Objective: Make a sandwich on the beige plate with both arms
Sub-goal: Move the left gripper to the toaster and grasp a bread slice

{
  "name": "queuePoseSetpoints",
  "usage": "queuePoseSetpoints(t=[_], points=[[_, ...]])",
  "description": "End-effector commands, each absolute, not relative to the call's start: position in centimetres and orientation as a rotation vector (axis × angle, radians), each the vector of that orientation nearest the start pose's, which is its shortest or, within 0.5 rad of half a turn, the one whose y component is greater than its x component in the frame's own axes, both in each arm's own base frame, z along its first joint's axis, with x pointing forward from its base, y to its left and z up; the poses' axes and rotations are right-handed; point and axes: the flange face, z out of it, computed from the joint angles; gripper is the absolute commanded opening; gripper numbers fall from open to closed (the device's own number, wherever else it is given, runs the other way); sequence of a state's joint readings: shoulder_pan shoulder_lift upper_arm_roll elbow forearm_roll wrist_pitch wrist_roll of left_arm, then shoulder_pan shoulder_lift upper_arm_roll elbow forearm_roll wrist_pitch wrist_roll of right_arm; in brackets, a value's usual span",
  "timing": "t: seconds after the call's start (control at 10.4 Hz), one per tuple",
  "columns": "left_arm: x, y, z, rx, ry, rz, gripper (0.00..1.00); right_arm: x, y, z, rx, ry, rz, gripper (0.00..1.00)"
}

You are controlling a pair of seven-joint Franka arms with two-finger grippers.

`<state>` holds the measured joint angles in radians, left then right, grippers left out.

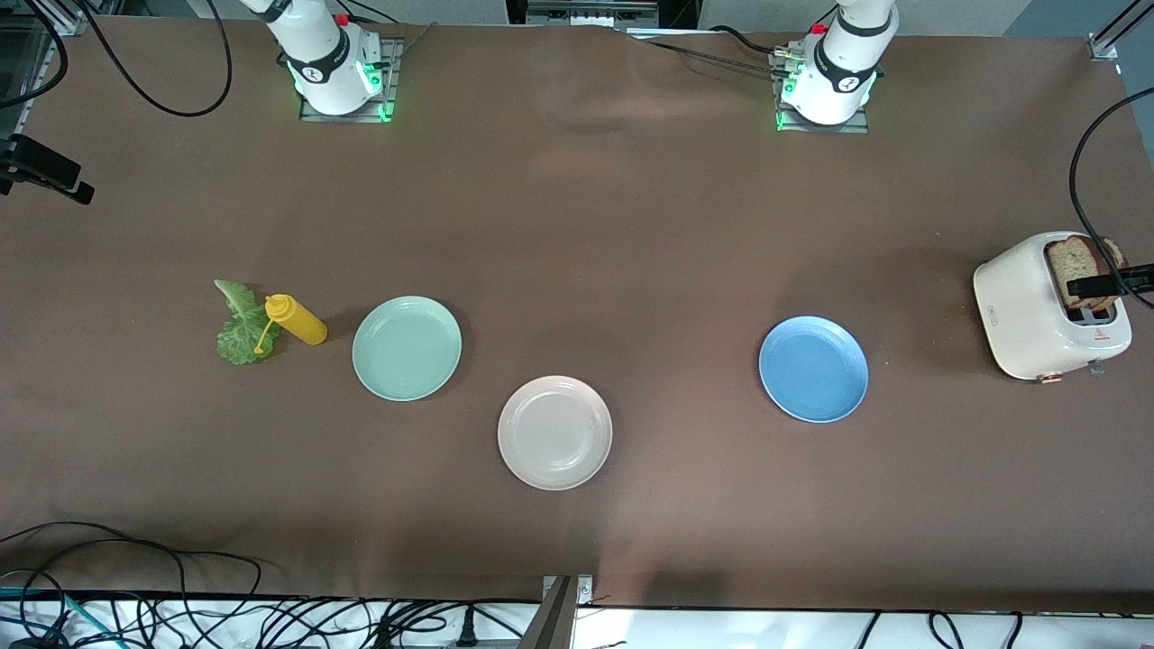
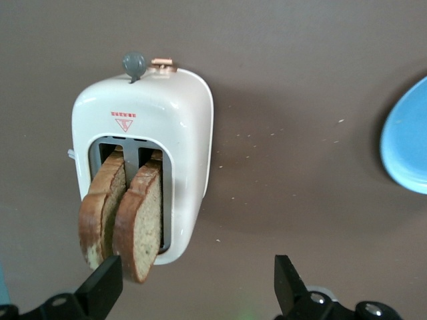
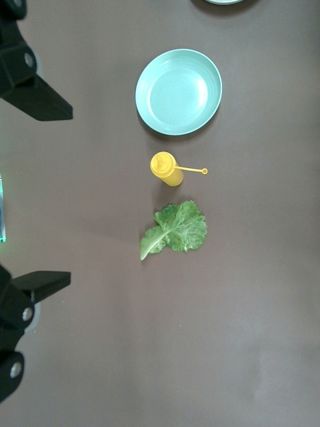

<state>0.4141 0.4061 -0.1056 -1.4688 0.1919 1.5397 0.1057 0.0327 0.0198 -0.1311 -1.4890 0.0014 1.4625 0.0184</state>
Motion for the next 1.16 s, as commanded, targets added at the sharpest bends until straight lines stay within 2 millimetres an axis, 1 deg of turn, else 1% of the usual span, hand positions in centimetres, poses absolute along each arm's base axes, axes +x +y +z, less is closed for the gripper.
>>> queuePoseSetpoints(t=[0.0,0.1,0.19,0.29,0.39,0.58,0.67,0.87,1.06], points=[[59.8,24.5,40.4,-2.967,-0.202,0.62,1.0,54.3,-5.3,65.1,-3.142,0.175,0.07,1.0],[59.3,25.6,39.3,-2.97,-0.223,0.649,1.0,54.3,-5.3,65.1,-3.142,0.175,0.07,1.0],[58.9,25.9,38.1,-2.97,-0.232,0.684,1.0,54.4,-5.2,65.1,-3.142,0.172,0.07,1.0],[58.5,26.1,37.4,-2.967,-0.242,0.707,1.0,54.4,-5.2,65.1,-3.142,0.17,0.07,1.0],[58.1,26.7,37.3,-2.965,-0.266,0.714,1.0,54.3,-5.3,65.1,-3.142,0.175,0.07,1.0],[57.8,26.7,37.1,-2.963,-0.275,0.744,1.0,54.3,-5.3,65.1,-3.142,0.175,0.07,1.0],[57.6,26.6,37.1,-2.959,-0.279,0.768,1.0,54.3,-5.3,65.1,-3.142,0.172,0.07,1.0],[57.6,25.6,37.3,-2.959,-0.27,0.809,1.0,54.3,-5.3,65.1,-3.142,0.172,0.07,1.0],[57.5,25.5,37.1,-2.953,-0.285,0.823,1.0,54.4,-5.2,65.1,-3.142,0.172,0.07,1.0]])
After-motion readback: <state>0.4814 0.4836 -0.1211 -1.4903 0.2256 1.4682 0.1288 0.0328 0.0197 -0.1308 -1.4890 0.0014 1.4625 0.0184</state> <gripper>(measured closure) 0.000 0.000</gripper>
